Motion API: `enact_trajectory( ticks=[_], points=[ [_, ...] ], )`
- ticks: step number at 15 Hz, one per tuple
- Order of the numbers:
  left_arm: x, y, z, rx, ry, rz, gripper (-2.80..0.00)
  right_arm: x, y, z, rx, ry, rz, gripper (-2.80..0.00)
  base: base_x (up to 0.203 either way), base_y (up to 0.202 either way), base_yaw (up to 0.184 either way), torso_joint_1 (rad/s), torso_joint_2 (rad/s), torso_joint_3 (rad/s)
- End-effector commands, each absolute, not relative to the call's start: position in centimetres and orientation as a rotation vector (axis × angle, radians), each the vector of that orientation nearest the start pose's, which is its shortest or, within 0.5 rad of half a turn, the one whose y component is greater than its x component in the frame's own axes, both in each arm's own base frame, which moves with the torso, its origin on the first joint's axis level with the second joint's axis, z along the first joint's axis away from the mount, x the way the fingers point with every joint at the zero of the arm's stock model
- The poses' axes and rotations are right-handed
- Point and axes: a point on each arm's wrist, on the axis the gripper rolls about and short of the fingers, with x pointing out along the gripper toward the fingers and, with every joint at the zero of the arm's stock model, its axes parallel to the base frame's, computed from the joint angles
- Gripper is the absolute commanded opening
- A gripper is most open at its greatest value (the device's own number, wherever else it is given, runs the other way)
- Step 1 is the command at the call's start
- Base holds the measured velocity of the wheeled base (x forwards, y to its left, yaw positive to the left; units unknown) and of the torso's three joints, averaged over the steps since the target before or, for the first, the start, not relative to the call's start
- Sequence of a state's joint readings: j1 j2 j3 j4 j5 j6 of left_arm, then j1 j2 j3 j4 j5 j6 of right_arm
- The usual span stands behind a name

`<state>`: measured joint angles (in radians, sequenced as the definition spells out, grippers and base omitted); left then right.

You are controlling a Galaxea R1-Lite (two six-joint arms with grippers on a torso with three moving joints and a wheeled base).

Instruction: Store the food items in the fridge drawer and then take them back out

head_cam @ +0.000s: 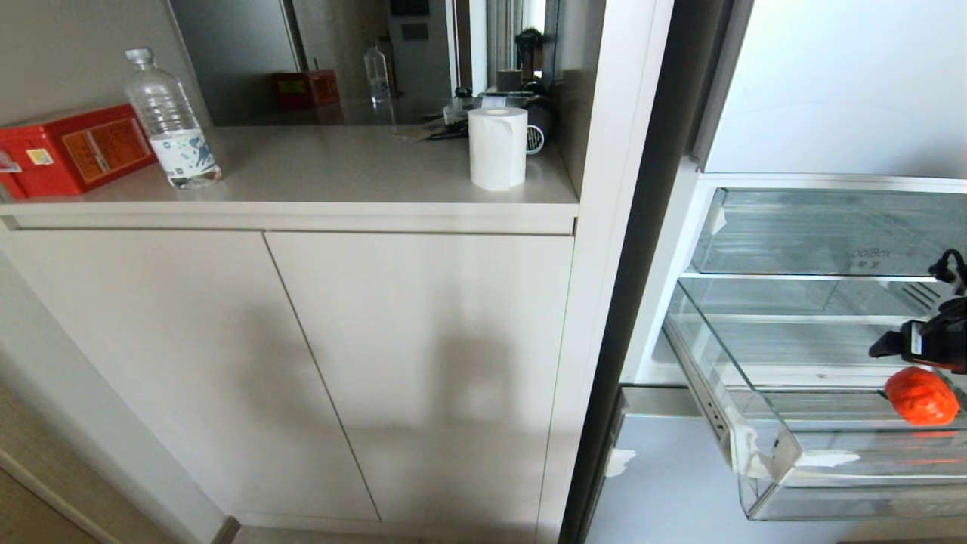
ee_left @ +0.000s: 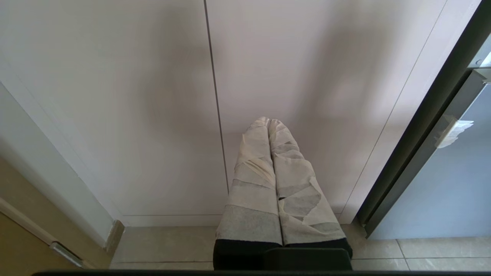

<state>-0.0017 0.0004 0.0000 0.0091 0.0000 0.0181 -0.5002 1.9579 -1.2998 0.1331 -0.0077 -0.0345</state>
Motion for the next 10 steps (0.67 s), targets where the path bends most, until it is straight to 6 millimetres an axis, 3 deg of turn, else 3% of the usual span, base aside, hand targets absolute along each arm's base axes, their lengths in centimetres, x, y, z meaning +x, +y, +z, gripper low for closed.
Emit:
enact_trajectory(
  ticks=[1,10],
  points=[
    [-2.29,0.00,7.45,0.018,0.008,-0.002,-2.80,32.35,-17.67,15.70,0.163,0.787,-0.466,0.00,0.000,0.000,0.000,0.000,0.00,0.000],
    [-2.29,0.00,7.45,0.017,0.008,-0.002,-2.80,32.33,-17.67,15.03,0.172,0.808,-0.461,0.00,0.000,0.000,0.000,0.000,0.00,0.000]
  ],
)
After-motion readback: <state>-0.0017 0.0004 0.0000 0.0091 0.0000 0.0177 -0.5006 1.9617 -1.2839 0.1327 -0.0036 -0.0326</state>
